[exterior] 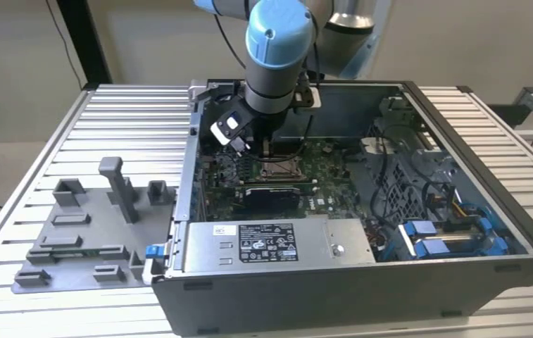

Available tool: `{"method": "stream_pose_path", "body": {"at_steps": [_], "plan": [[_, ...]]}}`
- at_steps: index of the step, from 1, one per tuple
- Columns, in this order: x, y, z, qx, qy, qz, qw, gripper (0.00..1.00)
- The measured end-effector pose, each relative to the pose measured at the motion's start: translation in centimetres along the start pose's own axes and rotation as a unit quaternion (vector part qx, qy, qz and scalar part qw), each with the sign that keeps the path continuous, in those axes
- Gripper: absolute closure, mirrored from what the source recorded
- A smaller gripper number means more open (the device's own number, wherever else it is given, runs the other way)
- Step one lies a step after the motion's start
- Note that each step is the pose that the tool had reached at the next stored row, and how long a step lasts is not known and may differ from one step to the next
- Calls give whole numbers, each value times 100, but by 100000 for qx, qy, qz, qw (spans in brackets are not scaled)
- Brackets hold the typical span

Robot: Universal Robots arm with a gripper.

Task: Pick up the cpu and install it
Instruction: 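Place the cpu into insertion slot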

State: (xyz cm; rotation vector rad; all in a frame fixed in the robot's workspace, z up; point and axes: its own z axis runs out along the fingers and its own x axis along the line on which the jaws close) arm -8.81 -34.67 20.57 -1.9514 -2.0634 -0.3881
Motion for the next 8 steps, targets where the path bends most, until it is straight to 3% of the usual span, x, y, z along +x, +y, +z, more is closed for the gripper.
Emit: {"method": "stream_pose_path", "body": {"at_steps": [8], "plan": [[-6, 1, 32, -9, 15, -4, 100000, 100]]}}
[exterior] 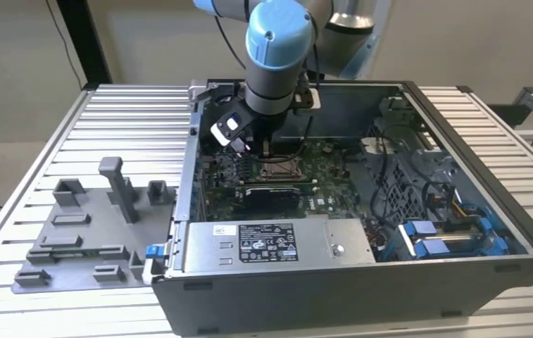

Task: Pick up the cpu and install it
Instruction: 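Place the cpu into insertion slot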

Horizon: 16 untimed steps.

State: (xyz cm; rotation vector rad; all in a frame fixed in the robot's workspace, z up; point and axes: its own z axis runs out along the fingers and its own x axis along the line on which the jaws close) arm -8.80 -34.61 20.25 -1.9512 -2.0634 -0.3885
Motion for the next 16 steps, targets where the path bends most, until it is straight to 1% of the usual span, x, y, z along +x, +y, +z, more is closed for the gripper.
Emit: {"method": "stream_pose_path", "body": {"at_steps": [3, 8, 11, 16], "plan": [[-1, -1, 6, 13, -5, 5, 100000, 100], [1, 1, 12, -8, 179, -4, 100000, 100], [2, 5, 13, -5, 213, 4, 100000, 100], [0, 38, 15, -7, 218, -2, 100000, 100]]}}
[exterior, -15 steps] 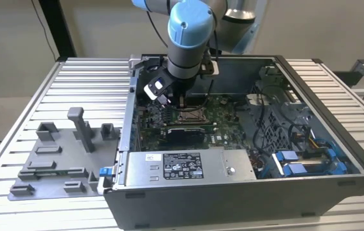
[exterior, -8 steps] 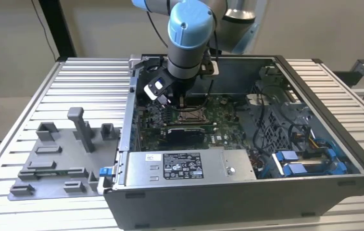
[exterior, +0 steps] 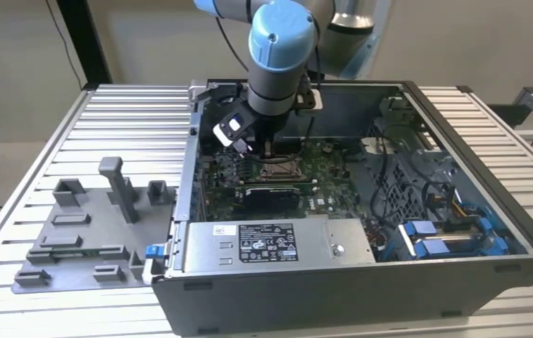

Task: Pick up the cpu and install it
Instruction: 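Place the cpu into insertion slot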

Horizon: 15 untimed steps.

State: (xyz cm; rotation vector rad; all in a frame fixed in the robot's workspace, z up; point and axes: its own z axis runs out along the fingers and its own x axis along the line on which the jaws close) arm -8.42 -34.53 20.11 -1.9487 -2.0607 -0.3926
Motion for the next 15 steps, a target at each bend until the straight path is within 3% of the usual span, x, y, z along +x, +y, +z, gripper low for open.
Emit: {"method": "stream_pose_path", "body": {"at_steps": [15], "plan": [[-11, 105, 11, 2, -4, 4, 100000, 100]]}}
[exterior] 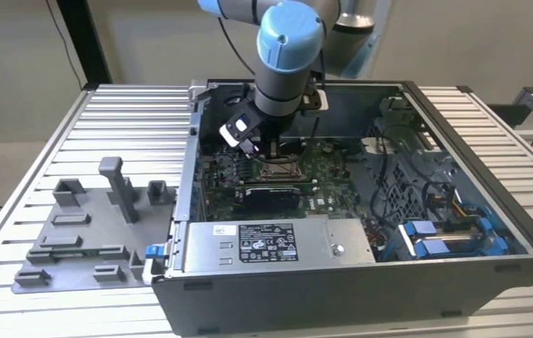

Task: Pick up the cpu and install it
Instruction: 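Place the cpu into insertion slot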

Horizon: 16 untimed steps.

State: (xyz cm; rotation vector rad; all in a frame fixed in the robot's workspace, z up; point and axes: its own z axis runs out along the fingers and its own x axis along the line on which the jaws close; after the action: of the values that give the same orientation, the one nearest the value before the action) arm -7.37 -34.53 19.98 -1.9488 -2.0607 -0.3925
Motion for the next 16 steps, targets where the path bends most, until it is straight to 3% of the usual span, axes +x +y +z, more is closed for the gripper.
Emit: {"method": "stream_pose_path", "body": {"at_steps": [16], "plan": [[-12, 115, 13, 2, -6, 0, 100000, 100]]}}
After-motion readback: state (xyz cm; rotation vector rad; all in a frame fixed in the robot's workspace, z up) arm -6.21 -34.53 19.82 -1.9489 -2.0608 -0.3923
